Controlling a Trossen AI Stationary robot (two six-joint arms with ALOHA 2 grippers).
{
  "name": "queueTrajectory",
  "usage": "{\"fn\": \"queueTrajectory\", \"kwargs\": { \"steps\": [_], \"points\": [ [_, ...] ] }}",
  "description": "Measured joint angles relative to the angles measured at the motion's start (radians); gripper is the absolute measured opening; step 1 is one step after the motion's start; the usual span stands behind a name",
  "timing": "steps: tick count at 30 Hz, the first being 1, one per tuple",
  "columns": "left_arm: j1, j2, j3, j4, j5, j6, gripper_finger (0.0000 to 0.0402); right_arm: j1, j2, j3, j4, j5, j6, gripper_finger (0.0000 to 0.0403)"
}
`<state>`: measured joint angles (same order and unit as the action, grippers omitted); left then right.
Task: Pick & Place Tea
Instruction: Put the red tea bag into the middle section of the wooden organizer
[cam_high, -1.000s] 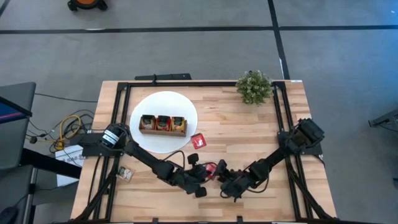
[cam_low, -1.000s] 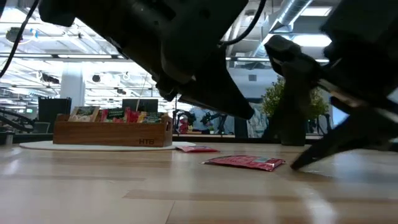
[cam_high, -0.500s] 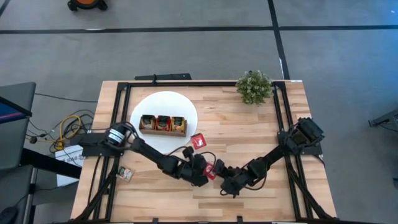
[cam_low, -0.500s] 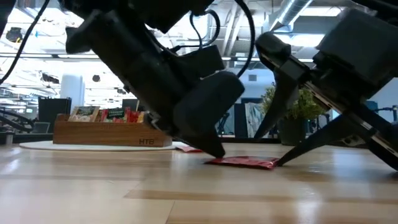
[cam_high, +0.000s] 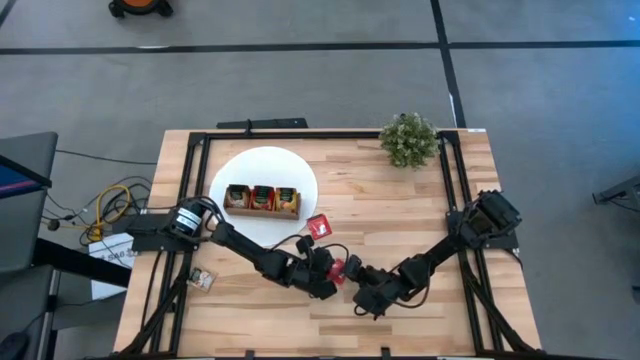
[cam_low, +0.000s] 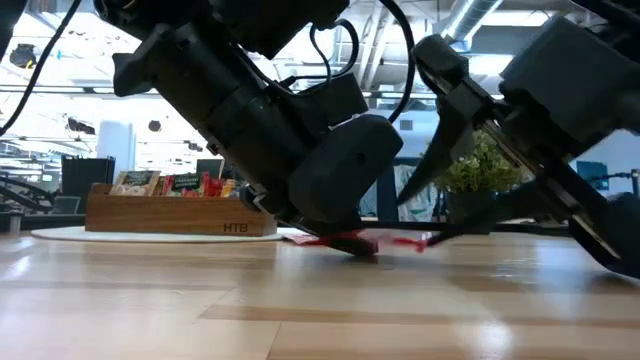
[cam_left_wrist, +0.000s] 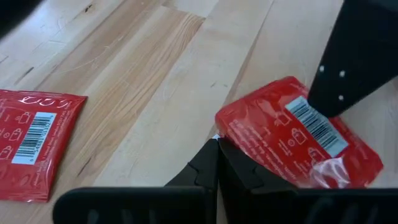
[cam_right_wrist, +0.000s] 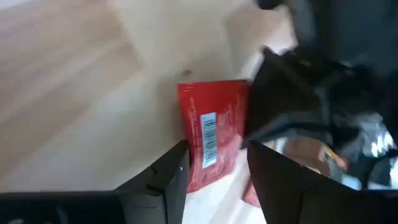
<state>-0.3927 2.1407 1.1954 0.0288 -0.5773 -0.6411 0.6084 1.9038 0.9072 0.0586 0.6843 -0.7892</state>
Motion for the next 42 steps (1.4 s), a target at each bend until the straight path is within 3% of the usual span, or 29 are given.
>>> {"fn": "queueTrajectory", "kwargs": {
  "steps": [8,14,27,30,35,42],
  "points": [
    [0.0,0.002,0.0,-0.002,0.006,0.0,0.0,0.063,0.0,0.0,0.054,0.08,0.071,0.0119],
    [0.0,0.001,-0.001,-0.003,0.008,0.0,0.0,0.061,0.0,0.0,0.055,0.073,0.212,0.01],
    [-0.001,0.001,-0.002,-0.003,0.012,0.001,0.0,-0.021,0.0,0.001,0.029,-0.174,0.261,0.0072],
    [-0.001,0.001,-0.002,0.001,0.012,0.001,0.0,-0.03,0.001,0.001,0.024,-0.144,0.277,0.0062],
    [-0.007,-0.021,-0.004,0.001,0.017,0.023,0.0,-0.035,0.001,0.001,0.023,-0.117,0.341,0.0009],
    [-0.05,-0.115,-0.007,-0.096,-0.077,0.079,0.0005,-0.018,0.001,0.001,0.024,-0.046,0.479,0.0002]
  ]
}}
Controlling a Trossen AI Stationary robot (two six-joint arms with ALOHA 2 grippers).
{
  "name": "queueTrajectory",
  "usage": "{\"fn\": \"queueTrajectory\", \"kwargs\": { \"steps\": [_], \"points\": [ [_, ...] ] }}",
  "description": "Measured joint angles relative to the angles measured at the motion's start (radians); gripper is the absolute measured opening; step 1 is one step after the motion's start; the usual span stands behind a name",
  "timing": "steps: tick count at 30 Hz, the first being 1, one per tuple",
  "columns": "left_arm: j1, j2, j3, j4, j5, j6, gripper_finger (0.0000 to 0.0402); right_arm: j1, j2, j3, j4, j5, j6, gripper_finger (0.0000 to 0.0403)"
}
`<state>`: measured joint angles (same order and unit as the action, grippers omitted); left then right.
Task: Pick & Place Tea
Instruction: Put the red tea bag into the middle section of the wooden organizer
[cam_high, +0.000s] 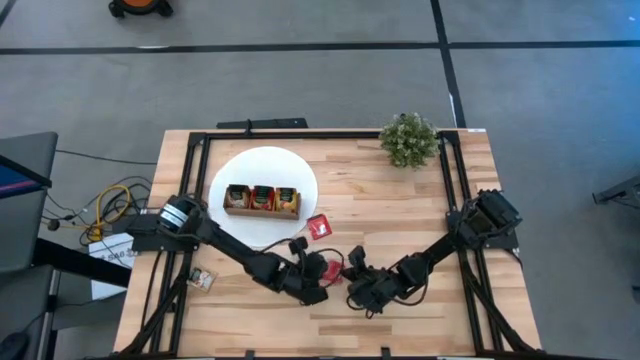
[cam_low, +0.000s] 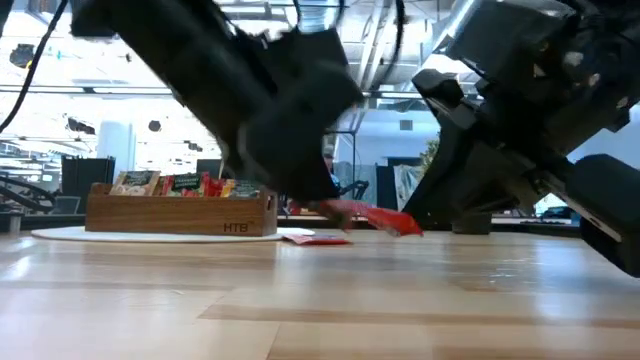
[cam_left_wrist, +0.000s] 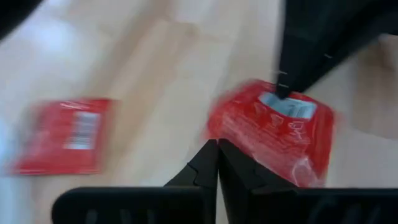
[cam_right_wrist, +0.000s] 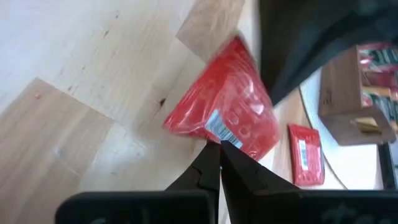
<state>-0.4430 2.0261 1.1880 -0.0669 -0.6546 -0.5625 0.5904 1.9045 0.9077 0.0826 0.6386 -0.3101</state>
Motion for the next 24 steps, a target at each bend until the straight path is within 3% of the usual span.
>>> {"fn": "queueTrajectory", "kwargs": {
  "steps": [6,10,14,18,24],
  "points": [
    [-0.077,-0.083,0.002,-0.202,-0.21,0.039,0.0056,0.045,-0.006,0.0,-0.054,0.057,0.14,0.0001],
    [-0.149,-0.077,0.003,-0.221,-0.36,0.244,0.0108,0.07,-0.01,0.0,-0.094,0.058,0.211,0.0],
    [-0.201,-0.042,0.003,-0.14,-0.423,0.523,0.0146,0.083,-0.018,-0.026,-0.053,0.039,0.205,0.0],
    [-0.229,-0.026,0.003,-0.065,-0.445,0.636,0.0165,0.09,-0.115,-0.097,0.068,0.011,0.153,0.0],
    [-0.24,-0.026,0.003,0.168,-0.476,0.757,0.0168,0.076,-0.324,-0.262,0.387,-0.202,0.066,0.0]
  ]
}}
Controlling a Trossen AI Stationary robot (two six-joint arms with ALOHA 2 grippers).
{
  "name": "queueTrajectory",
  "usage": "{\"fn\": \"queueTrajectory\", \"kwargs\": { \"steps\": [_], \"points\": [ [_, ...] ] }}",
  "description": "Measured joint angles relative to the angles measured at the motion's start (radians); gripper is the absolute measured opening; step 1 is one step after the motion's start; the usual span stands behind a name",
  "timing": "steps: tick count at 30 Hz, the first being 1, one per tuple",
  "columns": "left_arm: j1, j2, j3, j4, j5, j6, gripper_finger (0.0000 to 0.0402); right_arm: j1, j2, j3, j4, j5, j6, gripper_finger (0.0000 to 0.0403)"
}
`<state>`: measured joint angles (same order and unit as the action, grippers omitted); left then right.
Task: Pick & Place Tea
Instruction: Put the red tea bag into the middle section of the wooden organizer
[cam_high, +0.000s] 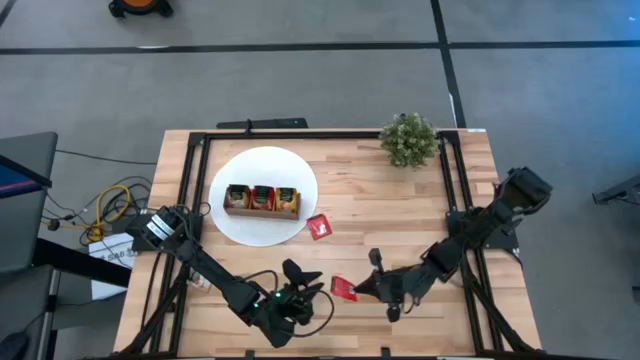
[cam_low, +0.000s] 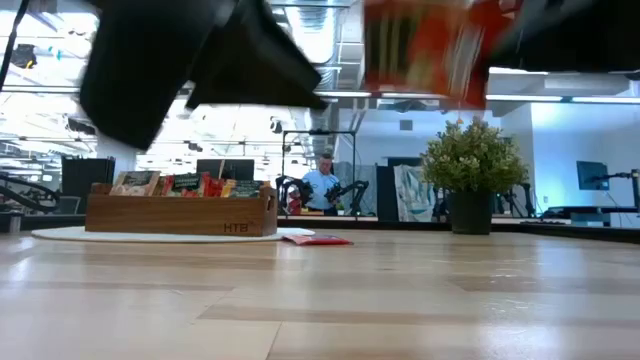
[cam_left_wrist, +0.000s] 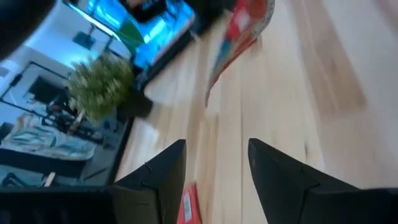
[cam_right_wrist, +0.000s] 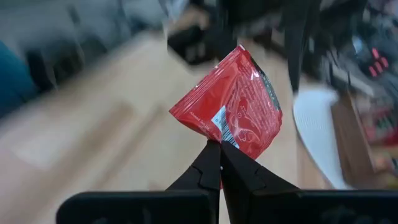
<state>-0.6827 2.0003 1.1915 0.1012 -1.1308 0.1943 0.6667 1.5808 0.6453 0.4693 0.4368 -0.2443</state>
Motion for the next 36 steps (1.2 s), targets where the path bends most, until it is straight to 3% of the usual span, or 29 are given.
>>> {"fn": "queueTrajectory", "kwargs": {
  "steps": [5,11,18,21,25,32,36],
  "points": [
    [0.005,0.0,0.001,0.261,0.053,0.177,0.0168,-0.008,-0.101,-0.099,0.158,-0.084,-0.034,0.0],
    [0.011,0.0,0.001,0.513,0.06,0.336,0.0168,0.005,-0.128,-0.116,0.161,-0.099,-0.039,0.0],
    [0.08,-0.002,0.002,0.531,0.328,0.188,0.0168,0.014,-0.128,-0.116,0.172,-0.099,-0.045,0.0],
    [0.103,-0.002,0.001,0.533,0.376,0.152,0.0162,0.014,-0.128,-0.116,0.175,-0.1,-0.045,0.0],
    [0.107,-0.002,0.001,0.549,0.384,0.153,0.0131,0.014,-0.128,-0.116,0.175,-0.099,-0.045,0.0],
    [0.105,-0.002,0.001,0.552,0.383,0.153,0.0021,0.014,-0.128,-0.116,0.175,-0.101,-0.045,0.0],
    [0.098,-0.002,0.001,0.52,0.369,0.154,0.0003,0.014,-0.128,-0.116,0.165,-0.092,-0.033,0.0003]
  ]
}}
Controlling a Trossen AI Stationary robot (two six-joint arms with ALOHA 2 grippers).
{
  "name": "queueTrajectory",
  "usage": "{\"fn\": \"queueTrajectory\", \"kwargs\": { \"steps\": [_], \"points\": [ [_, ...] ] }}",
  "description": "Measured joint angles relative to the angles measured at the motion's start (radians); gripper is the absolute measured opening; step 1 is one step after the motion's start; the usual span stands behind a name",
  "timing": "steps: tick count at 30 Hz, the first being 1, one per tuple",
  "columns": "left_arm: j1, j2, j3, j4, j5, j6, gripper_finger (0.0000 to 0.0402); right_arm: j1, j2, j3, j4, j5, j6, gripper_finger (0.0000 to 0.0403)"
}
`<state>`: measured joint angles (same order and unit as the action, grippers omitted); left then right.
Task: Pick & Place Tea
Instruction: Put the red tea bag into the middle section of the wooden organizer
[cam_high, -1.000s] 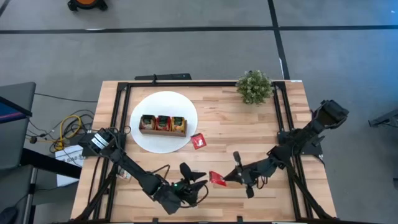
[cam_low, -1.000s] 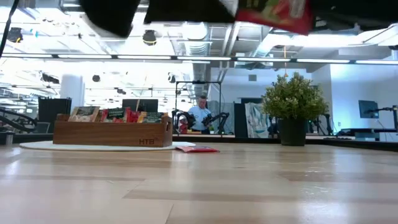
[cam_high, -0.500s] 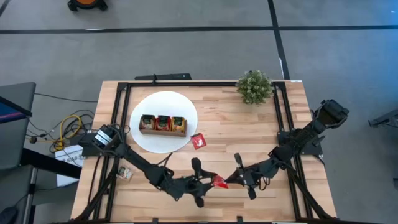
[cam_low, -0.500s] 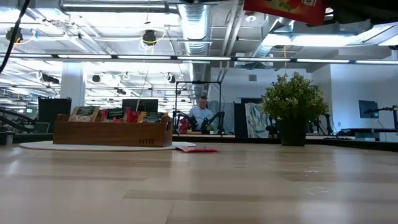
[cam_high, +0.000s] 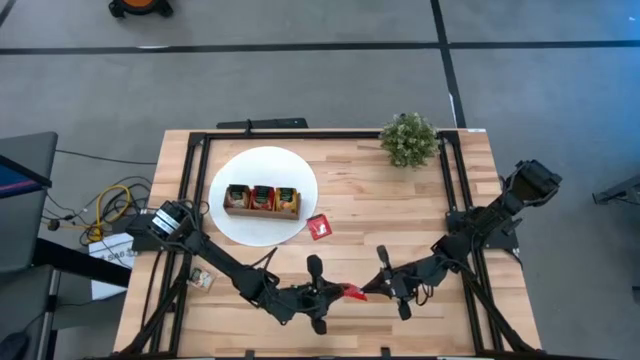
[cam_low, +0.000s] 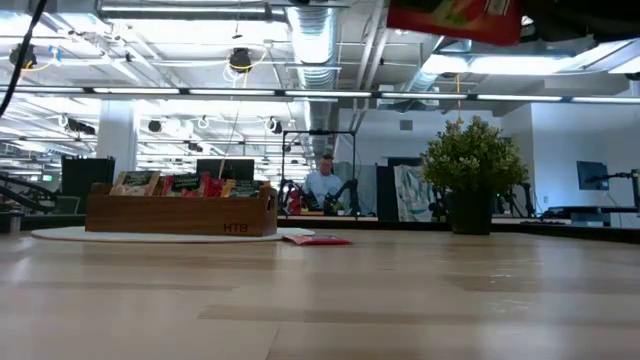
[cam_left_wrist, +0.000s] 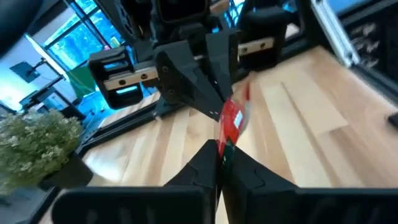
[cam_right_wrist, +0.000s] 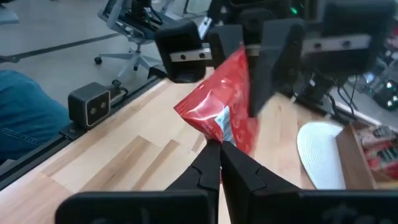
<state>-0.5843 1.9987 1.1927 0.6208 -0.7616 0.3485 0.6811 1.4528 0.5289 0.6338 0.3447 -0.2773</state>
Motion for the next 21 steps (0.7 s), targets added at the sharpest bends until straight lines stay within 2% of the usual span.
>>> {"fn": "queueTrajectory", "kwargs": {
  "steps": [2,4,8,11,16,21],
  "points": [
    [-0.012,0.0,0.0,-0.021,-0.048,0.003,0.0002,0.0,-0.001,0.0,-0.032,0.021,0.03,0.0013],
    [-0.024,0.0,0.0,-0.024,-0.117,0.011,0.0001,0.003,-0.001,0.0,-0.093,0.097,0.087,0.0034],
    [-0.045,-0.001,0.0,-0.034,-0.26,0.059,0.0001,0.003,-0.009,0.0,-0.223,0.226,0.228,0.0095],
    [-0.046,-0.002,0.0,-0.041,-0.296,0.053,0.0,0.002,-0.009,-0.001,-0.229,0.274,0.294,0.0147],
    [-0.043,-0.002,0.0,-0.072,-0.302,0.002,0.0,0.001,0.039,-0.001,-0.06,0.344,0.255,0.0207],
    [-0.038,-0.002,0.0,-0.066,-0.324,-0.006,0.0,0.006,0.158,0.011,0.204,0.37,0.137,0.0205]
  ]
}}
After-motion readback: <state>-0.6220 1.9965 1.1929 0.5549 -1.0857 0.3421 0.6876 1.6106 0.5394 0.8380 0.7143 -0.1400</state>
